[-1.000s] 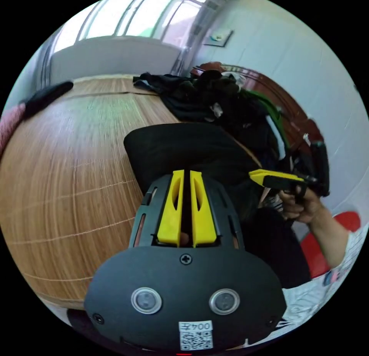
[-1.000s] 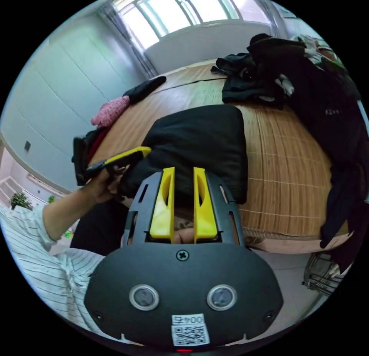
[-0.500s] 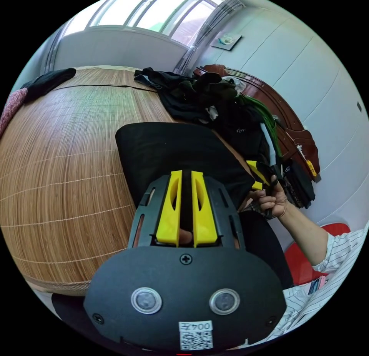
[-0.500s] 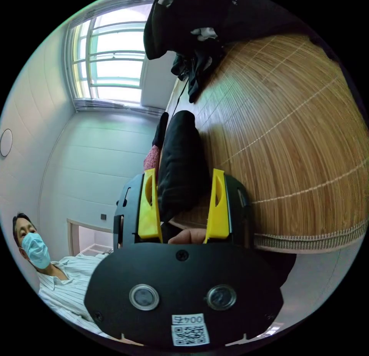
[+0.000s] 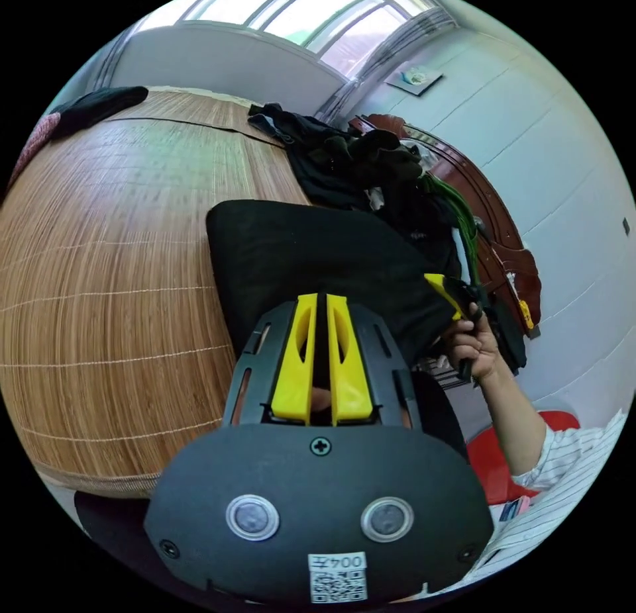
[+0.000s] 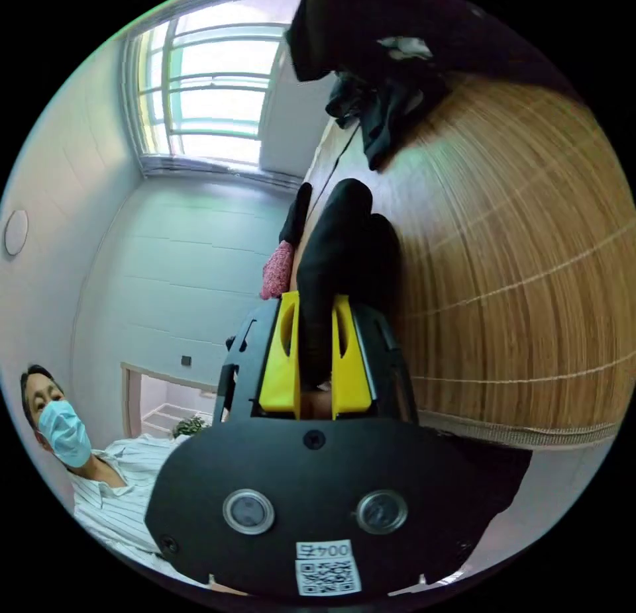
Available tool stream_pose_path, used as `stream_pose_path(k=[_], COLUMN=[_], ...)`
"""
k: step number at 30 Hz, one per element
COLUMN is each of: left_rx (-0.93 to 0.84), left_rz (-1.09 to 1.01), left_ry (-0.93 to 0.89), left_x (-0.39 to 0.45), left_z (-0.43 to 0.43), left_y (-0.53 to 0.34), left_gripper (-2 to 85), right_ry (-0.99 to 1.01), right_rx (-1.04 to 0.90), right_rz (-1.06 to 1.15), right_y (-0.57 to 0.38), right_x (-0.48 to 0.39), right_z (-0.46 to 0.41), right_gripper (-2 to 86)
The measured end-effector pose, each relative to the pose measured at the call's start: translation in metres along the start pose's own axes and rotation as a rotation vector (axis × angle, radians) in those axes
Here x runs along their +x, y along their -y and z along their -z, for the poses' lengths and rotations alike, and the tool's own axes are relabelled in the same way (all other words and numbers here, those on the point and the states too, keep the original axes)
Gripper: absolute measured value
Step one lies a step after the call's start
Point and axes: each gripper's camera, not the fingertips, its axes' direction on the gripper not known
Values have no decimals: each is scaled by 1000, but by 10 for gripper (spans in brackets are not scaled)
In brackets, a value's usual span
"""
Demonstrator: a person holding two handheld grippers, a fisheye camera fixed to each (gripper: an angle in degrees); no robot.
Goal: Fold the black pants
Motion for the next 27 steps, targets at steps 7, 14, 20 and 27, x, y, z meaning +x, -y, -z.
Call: stream_pose_path(k=[7,14,20,27], left_rx=[138,201,255,297], left_rz=[174,386,764,735], left_ry=[-128,-285,-278,-349], left_x=[-25,-112,-308,-382], left_z=[88,165,275,375], left_y=[112,205,150,139], left_gripper=[3,1,1,2], right_ry=[-360,-1046,-1218,-1264], right_rx=[-150,-412,-675,-555], right_rz=[466,1010,1229,1460], right_y=[-51,-191,-314,-424], right_x=[-193,-315,-289,-279], right_z=[-129,-383,-599,-684], right_gripper=[76,77,94,141])
